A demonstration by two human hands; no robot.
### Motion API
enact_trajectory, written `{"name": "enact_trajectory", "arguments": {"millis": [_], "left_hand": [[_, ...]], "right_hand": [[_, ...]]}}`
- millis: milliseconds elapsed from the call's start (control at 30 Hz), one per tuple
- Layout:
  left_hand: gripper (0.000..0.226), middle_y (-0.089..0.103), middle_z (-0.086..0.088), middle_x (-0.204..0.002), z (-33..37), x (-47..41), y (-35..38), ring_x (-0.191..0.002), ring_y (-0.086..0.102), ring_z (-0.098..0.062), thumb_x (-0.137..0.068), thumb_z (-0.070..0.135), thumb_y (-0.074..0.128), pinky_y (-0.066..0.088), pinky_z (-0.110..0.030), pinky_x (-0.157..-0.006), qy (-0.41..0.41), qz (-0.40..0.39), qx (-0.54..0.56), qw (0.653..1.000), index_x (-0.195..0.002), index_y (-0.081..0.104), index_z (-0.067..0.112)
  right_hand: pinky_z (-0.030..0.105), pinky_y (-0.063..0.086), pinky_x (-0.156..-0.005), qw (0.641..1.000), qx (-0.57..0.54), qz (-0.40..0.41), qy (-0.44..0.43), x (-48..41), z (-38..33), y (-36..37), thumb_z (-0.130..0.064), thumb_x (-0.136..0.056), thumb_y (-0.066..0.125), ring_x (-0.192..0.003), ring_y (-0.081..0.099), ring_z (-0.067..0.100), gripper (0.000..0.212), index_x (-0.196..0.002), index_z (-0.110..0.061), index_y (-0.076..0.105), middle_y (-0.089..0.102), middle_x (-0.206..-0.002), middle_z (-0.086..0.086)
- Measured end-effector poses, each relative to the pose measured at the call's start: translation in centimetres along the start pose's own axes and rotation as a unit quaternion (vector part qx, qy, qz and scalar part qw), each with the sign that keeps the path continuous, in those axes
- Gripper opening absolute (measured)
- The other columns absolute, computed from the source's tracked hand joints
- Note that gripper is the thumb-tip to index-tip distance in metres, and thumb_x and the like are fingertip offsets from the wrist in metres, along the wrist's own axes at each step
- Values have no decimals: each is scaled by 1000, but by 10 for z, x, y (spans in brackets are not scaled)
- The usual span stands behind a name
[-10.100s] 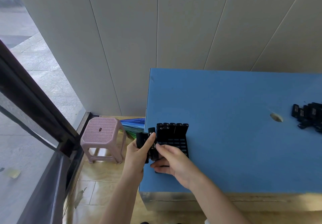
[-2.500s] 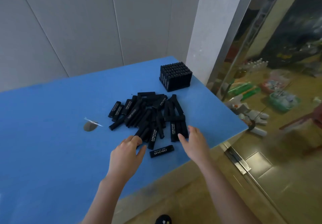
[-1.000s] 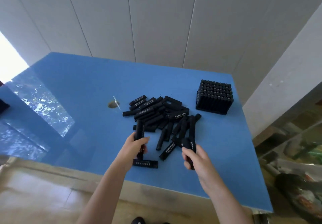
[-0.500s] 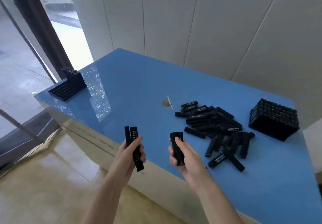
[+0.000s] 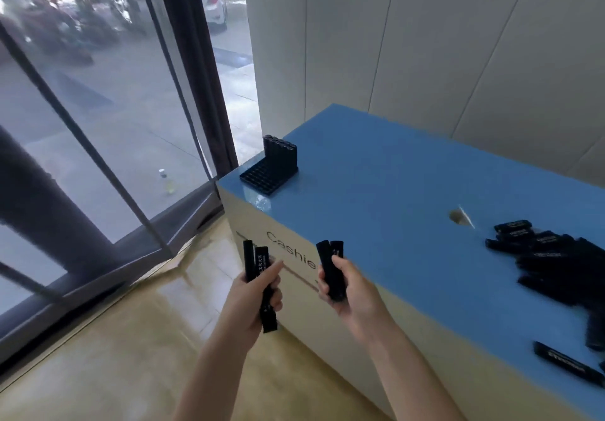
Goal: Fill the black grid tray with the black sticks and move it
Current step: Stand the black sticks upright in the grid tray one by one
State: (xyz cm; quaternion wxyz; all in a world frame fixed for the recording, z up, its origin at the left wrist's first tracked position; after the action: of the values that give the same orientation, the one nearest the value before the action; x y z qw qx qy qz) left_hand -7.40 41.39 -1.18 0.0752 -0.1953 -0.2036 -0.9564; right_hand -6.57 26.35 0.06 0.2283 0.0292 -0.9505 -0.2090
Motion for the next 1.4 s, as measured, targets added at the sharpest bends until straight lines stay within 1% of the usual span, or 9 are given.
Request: {"name": "enact_trajectory", "arguments": {"millis": [167,500,633,800,933,1033,1133,1233,1400], "left_hand": [[14,40,2,-51,32,-25,-20,-39,34,-11,-83,16,66,30,-21,-38,8,-24,-16,1000,-78,54,10],[23,40,2,-47,90,-127,-61,-37,33,-10,-81,14,69,29,-19,-36,-8,-11,-28,1000,-66,51,11],[28,39,0,-48,115,-177,-71,-38,32,-10,-80,12,69,28,-20,-37,-31,-20,-44,998,-63,47,12],[28,39,1,-48,137,-236,-82,-39,31,-11,-76,16,71,29,-20,-37,-50,-15,-32,998,-64,46,11],[27,39,2,-49,151,-270,-89,-37,30,-10,-80,14,67,28,-20,-36,-68,-2,-8,998,-66,44,12],[25,40,2,-48,161,-293,-95,-37,31,-9,-83,13,65,28,-19,-36,-76,-9,-11,997,-69,44,12],[22,39,2,-48,169,-319,-102,-38,31,-9,-83,13,64,27,-19,-37,-90,-29,-20,995,-71,46,11],[16,39,1,-50,177,-348,-107,-38,32,-10,-83,12,65,28,-19,-37,-103,-55,-35,993,-77,50,10],[19,40,0,-51,193,-384,-111,-38,33,-11,-83,10,64,28,-19,-36,-119,-123,-82,982,-72,49,11]], "right_hand": [[21,43,-53,1000,19,-11,1,-31,3,59,-17,-97,41,-53,49,9,21,-92,-8,58,54,-71,4],[24,44,-69,995,73,-61,6,-139,0,134,-24,-99,38,-63,47,10,25,-98,-15,61,54,-63,-5],[23,43,-66,995,79,-54,12,-185,-9,154,-25,-100,36,-63,47,10,27,-95,-16,62,54,-66,-4],[24,44,-66,992,126,2,21,-238,-26,162,-27,-100,33,-64,52,12,29,-102,-18,61,55,-79,1],[22,33,-52,994,87,63,29,-265,-38,159,-19,-99,34,-50,40,10,31,-107,-11,62,43,-71,0],[23,36,-58,989,125,82,18,-280,-42,151,-13,-96,38,-54,37,10,21,-111,-18,53,42,-72,0],[19,44,-68,973,213,87,-21,-293,-43,146,-14,-92,52,-64,46,10,22,-111,-25,56,53,-76,-3],[15,45,-70,945,262,171,-95,-305,-46,144,-16,-81,69,-82,57,6,19,-96,-24,61,62,-95,-9],[15,45,-65,860,386,273,-192,-323,-59,152,-15,-82,67,-70,58,8,12,-89,-21,59,63,-84,-10]]}}
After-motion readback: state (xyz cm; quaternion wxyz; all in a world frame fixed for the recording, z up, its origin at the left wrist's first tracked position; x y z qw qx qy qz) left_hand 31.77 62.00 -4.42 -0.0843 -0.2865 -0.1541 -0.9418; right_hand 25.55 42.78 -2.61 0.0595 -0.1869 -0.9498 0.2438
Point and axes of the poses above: each hand's wrist, its own x-axis away from the middle knuckle, its own y-axis out of the palm, z = x × y, the point moved 1 cm from there along -x, towards the middle knuckle
